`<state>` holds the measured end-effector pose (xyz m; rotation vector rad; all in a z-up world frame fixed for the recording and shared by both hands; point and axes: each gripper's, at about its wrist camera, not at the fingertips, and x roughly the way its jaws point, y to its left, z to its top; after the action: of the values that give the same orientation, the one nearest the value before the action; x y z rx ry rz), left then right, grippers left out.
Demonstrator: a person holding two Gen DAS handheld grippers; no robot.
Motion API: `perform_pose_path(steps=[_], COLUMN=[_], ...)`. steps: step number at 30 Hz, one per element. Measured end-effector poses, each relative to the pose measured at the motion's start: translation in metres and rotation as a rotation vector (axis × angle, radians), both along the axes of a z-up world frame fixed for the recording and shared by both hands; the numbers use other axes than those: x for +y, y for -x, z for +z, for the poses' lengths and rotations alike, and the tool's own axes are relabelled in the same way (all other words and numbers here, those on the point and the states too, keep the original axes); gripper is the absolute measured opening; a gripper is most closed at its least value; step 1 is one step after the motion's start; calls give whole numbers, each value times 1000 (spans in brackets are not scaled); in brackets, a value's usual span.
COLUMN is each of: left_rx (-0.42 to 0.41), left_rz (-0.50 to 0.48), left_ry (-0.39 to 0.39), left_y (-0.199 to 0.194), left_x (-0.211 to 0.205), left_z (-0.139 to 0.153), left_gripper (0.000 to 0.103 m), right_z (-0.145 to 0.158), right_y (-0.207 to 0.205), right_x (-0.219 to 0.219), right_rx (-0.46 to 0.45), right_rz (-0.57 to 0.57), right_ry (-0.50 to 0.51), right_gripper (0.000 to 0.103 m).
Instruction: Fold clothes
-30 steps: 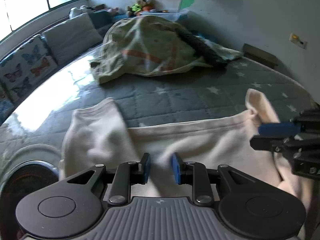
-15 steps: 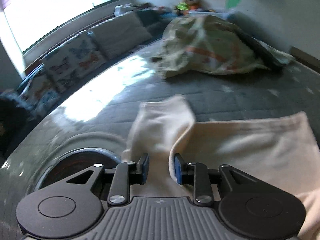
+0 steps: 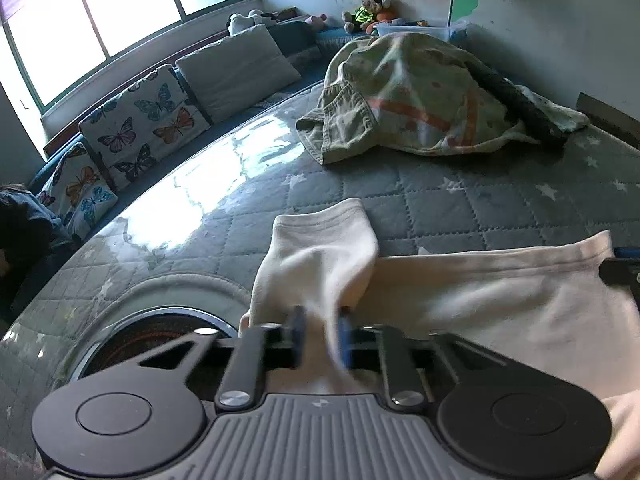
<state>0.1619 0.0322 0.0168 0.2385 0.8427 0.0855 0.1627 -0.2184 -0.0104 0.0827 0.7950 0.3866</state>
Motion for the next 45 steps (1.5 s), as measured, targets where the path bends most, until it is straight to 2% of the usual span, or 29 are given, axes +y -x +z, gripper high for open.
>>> perform_pose_path(steps=[3,9,14,17,22,28,38,45], left_rx=[-21,-71,-82,-70,-37,25,81,78], left_rz=[-2,25,43,72,142,228,206,198], left_ry=[3,21,11,-5,-19,-48,-92,-103], left_y=[-2,-8,-7,-5,1,9,15,14], left_x=[0,2,5,11,30,57,55,48], left_z=[5,19,20,16,11,0,-14,-13], left_gripper=[4,3,3,3,3,3,4,14], right_z=[5,24,22,13,1,-1,-1,4], right_y=[-5,-28,-42,-45,-50,-53,-57,-53], right_x=[4,-16,-46,-56,-68,-70,-74,-75], right_rx=[-37,-113,-104,-87,-47,-39,-35,-33], right_rz=[-11,-144,-273,-300,-340,-347,-367,-346], right_ry=[33,55,85,130,120,146,160,157], right_gripper=[3,3,3,3,3,3,4,14])
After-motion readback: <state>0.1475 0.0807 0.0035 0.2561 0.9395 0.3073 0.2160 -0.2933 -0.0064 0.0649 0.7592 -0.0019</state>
